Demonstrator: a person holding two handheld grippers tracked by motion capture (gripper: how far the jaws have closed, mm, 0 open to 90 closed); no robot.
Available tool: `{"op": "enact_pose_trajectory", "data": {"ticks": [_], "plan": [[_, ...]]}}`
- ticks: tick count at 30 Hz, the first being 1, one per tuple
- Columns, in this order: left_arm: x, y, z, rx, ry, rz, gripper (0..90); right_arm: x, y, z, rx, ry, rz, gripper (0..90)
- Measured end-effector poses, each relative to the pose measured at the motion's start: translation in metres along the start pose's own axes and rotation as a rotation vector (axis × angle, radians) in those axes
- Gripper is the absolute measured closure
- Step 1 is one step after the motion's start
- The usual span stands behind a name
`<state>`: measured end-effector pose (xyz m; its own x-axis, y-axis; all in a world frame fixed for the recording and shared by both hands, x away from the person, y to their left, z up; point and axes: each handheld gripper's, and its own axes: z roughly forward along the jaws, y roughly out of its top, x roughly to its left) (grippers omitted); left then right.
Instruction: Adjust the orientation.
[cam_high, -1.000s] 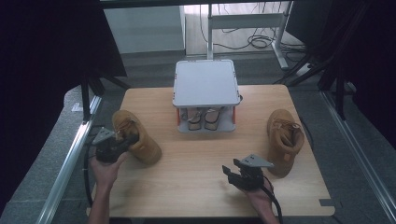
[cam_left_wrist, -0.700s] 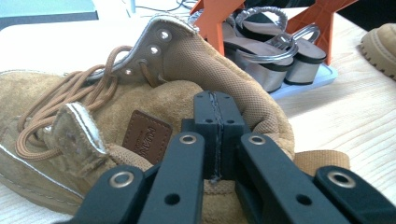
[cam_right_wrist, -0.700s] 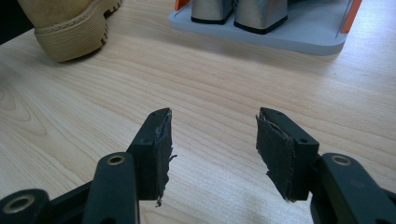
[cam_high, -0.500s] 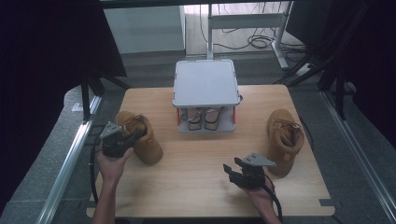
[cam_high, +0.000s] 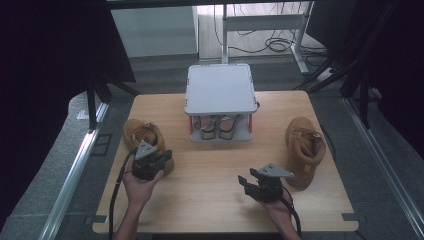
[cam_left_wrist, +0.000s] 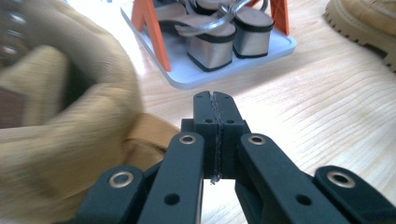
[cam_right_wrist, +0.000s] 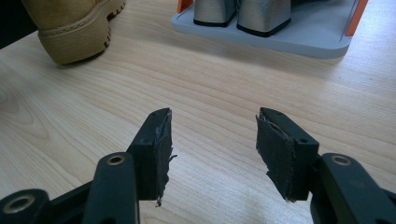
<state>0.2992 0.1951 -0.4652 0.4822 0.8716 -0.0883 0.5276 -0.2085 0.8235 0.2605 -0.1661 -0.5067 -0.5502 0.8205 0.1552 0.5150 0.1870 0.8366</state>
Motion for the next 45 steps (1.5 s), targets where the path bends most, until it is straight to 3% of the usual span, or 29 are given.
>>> {"op": "enact_pose_trajectory", "data": {"ticks": [5,9,16,18,30,37,45], "plan": [[0.000,-0.001,0.020,0.013,0.035,-0.029,89.5,0.000,0.000,0.001,0.002,0.002,0.001,45.3],[0.001,-0.004,0.031,0.013,0.089,-0.031,89.6,0.000,-0.001,0.001,0.005,0.000,0.002,45.2],[0.001,-0.006,0.031,0.010,0.151,-0.004,89.8,-0.001,-0.001,0.001,0.004,-0.002,0.002,45.2],[0.004,-0.007,0.028,0.005,0.172,-0.014,89.7,-0.001,-0.001,0.001,0.003,-0.003,0.003,45.2],[0.008,-0.015,0.018,0.005,0.147,-0.029,89.8,-0.002,-0.002,0.001,0.006,-0.008,0.002,45.2],[0.015,-0.021,0.006,-0.005,0.094,-0.051,89.8,-0.004,-0.003,0.002,0.008,-0.007,0.005,45.2],[0.023,-0.033,-0.010,-0.017,0.070,-0.072,89.9,-0.003,-0.003,0.002,0.006,0.001,0.008,45.2]]}}
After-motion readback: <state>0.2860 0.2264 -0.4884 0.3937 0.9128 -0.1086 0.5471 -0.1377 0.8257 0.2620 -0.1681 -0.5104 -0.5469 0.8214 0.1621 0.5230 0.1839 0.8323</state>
